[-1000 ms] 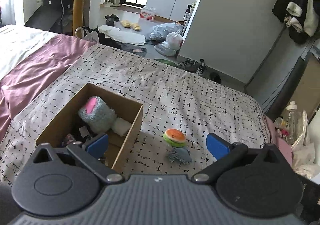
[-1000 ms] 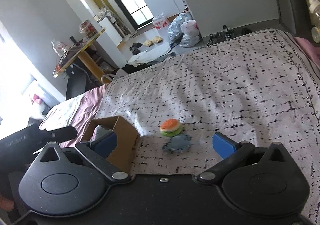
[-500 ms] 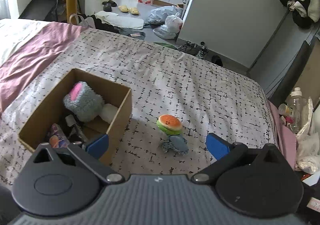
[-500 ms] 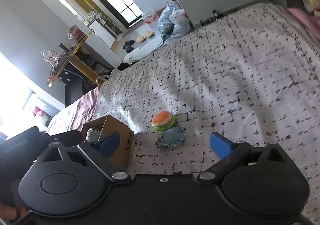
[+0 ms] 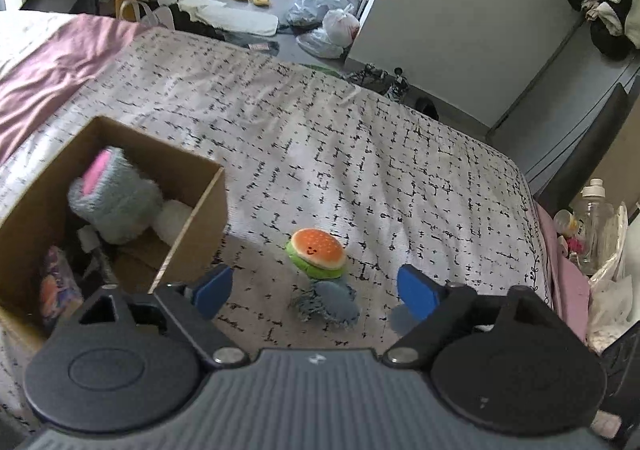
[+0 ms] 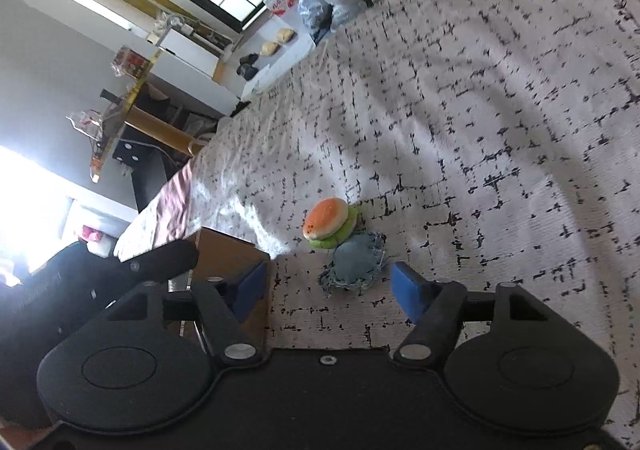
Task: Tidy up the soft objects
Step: 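Reach the left tool to the burger plush while the right tool reaches the blue plush, then close the left tool on the burger plush while the right tool grips the blue plush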
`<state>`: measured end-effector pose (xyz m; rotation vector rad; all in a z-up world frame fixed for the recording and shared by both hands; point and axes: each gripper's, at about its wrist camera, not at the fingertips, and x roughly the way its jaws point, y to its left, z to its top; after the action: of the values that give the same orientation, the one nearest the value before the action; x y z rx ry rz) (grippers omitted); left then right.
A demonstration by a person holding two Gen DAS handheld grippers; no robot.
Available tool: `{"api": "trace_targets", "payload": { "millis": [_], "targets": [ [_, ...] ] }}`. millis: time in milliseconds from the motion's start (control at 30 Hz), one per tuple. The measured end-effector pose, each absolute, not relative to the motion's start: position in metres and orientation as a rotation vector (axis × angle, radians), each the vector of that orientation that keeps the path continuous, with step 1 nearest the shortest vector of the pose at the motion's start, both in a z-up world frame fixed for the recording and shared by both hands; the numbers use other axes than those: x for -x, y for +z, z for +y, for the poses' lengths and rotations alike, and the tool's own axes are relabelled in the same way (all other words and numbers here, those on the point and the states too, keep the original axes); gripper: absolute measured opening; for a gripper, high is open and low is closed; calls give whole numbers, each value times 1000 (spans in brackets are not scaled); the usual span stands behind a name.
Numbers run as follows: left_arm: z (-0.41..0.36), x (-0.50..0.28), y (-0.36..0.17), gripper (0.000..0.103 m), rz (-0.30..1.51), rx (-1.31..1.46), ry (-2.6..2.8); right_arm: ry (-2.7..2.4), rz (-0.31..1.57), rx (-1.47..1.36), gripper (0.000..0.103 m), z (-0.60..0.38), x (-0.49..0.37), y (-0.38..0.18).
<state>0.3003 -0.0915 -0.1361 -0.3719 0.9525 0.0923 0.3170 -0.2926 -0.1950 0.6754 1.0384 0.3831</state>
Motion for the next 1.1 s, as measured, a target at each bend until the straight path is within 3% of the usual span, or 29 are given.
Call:
{"api": "trace_targets", "payload": {
  "millis": [267, 600, 667, 767, 1100],
  "targets": [
    [-93, -324, -161, 67, 1002, 392, 86, 387, 1107, -631, 59, -279, -337, -220],
    [-96, -348, -187, 64, 1055, 410, 88, 392, 1159, -589, 53, -262, -356, -250],
    [-98, -353, -193, 64, 1061, 409, 87, 383, 1156, -586, 36, -262, -358, -251],
    [-100, -362, -201, 64, 1075, 411, 87, 369, 1166, -586, 27, -265, -359, -254],
    [-113, -385, -234, 64, 1118, 381, 85, 342, 1165, -537, 26, -266, -362, -251]
  ]
}}
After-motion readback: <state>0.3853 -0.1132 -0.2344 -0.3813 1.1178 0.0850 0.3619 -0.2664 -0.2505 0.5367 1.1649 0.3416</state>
